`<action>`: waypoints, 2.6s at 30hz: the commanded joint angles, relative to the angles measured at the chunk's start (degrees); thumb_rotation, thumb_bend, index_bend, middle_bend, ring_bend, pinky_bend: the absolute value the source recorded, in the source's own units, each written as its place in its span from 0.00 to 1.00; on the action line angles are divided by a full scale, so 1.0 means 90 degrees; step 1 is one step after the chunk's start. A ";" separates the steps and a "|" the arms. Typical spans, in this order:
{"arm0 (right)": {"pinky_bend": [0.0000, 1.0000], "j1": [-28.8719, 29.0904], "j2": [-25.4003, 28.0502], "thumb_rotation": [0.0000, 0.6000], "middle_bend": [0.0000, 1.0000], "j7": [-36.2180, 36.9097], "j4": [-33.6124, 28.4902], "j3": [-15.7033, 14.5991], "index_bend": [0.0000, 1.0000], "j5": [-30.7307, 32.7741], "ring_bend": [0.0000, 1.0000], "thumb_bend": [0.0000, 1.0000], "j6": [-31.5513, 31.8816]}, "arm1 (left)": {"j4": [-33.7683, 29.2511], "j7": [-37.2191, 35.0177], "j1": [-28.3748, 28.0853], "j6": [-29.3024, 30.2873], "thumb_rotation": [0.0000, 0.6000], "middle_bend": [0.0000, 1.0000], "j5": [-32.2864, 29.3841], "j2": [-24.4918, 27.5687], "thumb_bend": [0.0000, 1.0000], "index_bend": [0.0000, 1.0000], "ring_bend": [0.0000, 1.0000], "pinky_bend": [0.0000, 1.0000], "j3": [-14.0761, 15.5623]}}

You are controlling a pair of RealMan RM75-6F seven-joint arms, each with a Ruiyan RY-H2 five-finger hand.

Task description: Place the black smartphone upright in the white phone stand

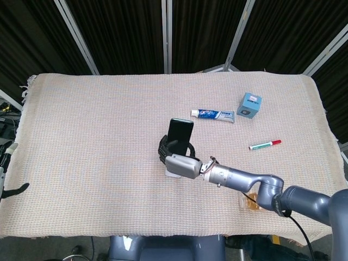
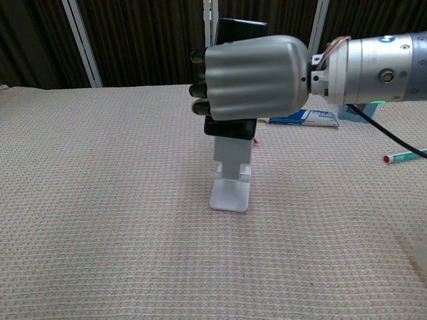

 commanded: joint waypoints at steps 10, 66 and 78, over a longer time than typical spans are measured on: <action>0.38 0.0137 -0.0589 1.00 0.59 -0.0262 0.0302 -0.0091 0.52 0.0118 0.56 0.19 -0.0457 | -0.0041 0.0021 -0.0001 -0.0057 1.00 0.00 -0.0038 0.0042 0.00 0.00 0.00 0.00 0.0019; 0.16 -0.0689 -0.1582 1.00 0.23 -0.1810 0.0944 -0.0124 0.18 0.0814 0.36 0.00 -0.0124 | -0.0004 0.0161 -0.0096 -0.0212 1.00 0.00 -0.0122 -0.0022 0.00 0.00 0.00 0.00 0.0022; 0.16 -0.1003 -0.1108 1.00 0.23 -0.1840 0.0445 -0.0082 0.17 0.0918 0.36 0.00 0.0333 | -0.0054 0.0096 -0.0080 -0.0176 1.00 0.00 -0.0048 0.0015 0.00 0.00 0.00 0.00 0.0047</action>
